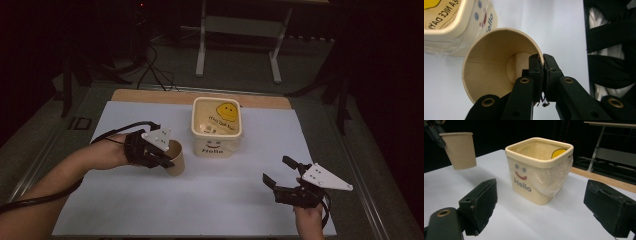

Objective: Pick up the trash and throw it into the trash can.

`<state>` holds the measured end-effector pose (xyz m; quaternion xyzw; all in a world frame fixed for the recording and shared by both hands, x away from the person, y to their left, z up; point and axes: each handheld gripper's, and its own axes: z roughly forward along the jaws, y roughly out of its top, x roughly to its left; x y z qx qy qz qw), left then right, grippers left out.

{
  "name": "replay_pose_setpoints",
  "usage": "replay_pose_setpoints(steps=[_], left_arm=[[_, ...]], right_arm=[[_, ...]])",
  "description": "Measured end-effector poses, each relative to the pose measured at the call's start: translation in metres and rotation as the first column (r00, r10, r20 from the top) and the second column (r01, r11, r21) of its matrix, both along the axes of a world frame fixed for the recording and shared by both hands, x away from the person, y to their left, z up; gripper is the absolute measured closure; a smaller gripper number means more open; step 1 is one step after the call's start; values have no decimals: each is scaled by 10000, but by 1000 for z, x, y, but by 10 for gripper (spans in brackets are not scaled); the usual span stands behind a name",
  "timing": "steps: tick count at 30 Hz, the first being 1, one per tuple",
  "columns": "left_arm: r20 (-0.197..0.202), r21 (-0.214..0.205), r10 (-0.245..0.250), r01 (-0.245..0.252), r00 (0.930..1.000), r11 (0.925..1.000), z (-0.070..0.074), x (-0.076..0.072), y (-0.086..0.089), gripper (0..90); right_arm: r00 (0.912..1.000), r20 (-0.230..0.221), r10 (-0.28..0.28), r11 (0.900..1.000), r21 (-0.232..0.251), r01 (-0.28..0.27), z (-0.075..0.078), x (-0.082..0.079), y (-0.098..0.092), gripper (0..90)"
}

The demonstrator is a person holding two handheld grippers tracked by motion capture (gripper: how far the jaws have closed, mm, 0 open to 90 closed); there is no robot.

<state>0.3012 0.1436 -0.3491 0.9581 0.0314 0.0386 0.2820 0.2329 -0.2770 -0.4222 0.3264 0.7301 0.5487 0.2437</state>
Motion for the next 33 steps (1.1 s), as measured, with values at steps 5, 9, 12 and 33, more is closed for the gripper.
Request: replay_pose_setpoints(steps=[5, 9, 12, 33], left_arm=[[33, -24, -70, 70, 10000, 10000, 10, 0, -2, 876], [87, -105, -87, 87, 9999, 9999, 15, 0, -4, 876], [75, -197, -136, 137, 9999, 9997, 18, 1, -6, 876], [327, 33, -426, 425, 9986, 9991, 59, 19, -33, 875]], right_arm=[[10000, -11, -3, 10000, 30, 3, 0, 0, 0, 116], [10000, -16, -31, 10000, 94, 32, 0, 0, -1, 116], [10000, 15, -45, 10000, 57, 45, 0, 0, -1, 116], [10000, 87, -45, 10000, -26, 45, 0, -1, 0, 116]])
